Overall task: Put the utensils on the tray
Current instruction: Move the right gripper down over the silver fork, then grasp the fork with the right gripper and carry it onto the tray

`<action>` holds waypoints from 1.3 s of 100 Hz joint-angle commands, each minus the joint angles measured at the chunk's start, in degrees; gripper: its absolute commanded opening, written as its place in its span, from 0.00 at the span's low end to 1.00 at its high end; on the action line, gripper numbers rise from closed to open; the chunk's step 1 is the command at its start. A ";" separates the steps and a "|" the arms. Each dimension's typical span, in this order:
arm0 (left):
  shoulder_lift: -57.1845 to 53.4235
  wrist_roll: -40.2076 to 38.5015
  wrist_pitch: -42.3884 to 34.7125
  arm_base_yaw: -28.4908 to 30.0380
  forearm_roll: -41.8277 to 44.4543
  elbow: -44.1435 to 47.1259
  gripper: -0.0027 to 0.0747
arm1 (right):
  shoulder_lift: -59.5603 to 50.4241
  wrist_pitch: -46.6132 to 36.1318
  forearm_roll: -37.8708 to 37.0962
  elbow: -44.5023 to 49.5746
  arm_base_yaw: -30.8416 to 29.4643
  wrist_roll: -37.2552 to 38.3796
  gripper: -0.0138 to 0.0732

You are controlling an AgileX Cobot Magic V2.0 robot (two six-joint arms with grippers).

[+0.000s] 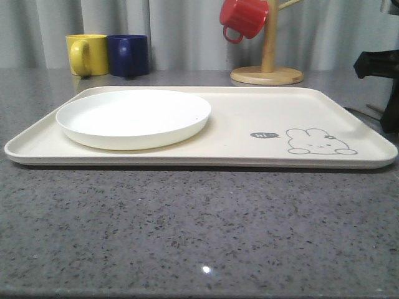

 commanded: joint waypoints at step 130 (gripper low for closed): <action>0.39 0.12 -4.78 -0.44 -0.27 -1.55 0.01 | 7.29 6.84 -32.53 -23.45 30.88 50.73 0.09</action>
